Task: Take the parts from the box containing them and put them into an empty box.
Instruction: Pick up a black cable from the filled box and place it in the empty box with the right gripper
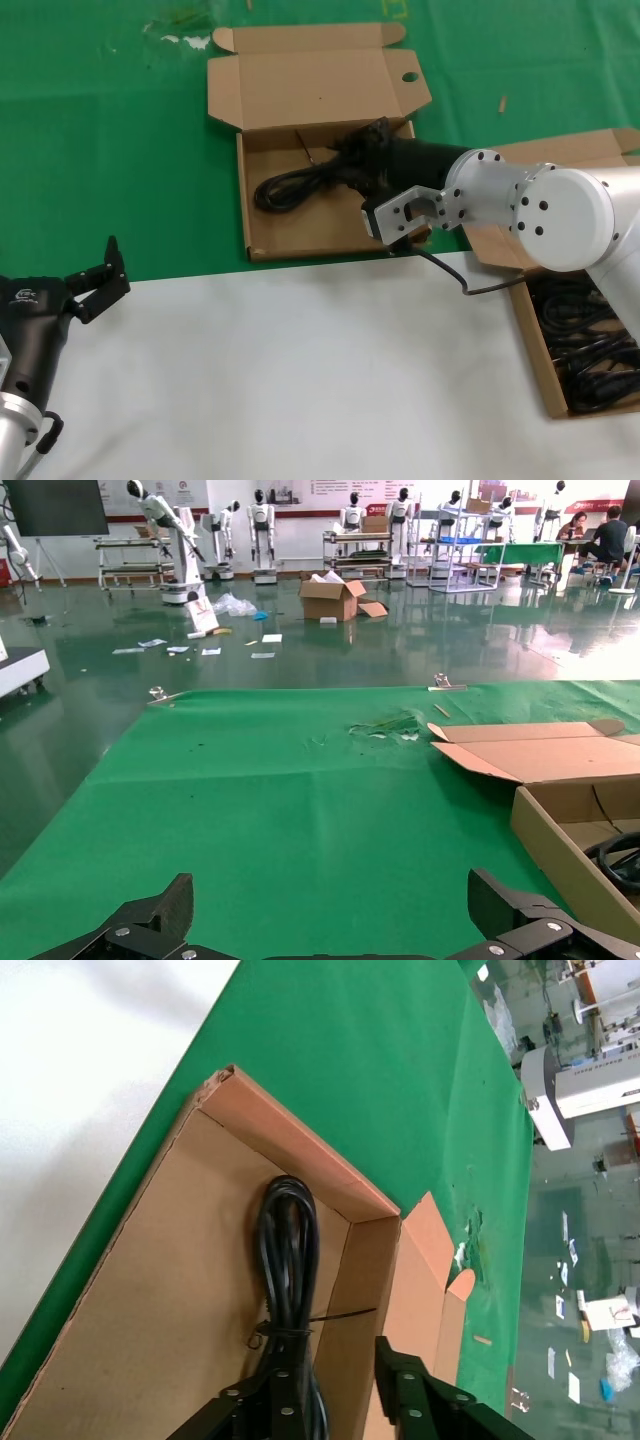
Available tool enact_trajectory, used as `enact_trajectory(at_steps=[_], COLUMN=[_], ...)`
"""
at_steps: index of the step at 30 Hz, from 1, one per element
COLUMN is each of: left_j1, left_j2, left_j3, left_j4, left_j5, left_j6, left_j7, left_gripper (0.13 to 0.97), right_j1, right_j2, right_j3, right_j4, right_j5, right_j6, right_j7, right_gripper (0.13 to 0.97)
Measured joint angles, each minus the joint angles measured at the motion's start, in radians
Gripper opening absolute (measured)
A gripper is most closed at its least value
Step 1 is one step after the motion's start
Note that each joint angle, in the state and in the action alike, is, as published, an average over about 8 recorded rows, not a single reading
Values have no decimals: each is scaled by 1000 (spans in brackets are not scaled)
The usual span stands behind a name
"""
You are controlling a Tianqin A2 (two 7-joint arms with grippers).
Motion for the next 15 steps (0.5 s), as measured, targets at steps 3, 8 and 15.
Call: enact_trajectory(at_steps=[3,8,15], left_j1=[0,0,0], left_j2=[0,0,0], left_j3=[0,0,0], left_j4=[0,0,0], left_j5=[0,0,0], left_j6=[0,0,0], left_j7=[0,0,0], left_gripper=[966,966,966], right_j1=[0,0,0], right_j2=[0,0,0], right_j3=[0,0,0], right_j4=[0,0,0], right_j5=[0,0,0], right_j6=[0,0,0], right_j7=[0,0,0], right_gripper=[283,333,417])
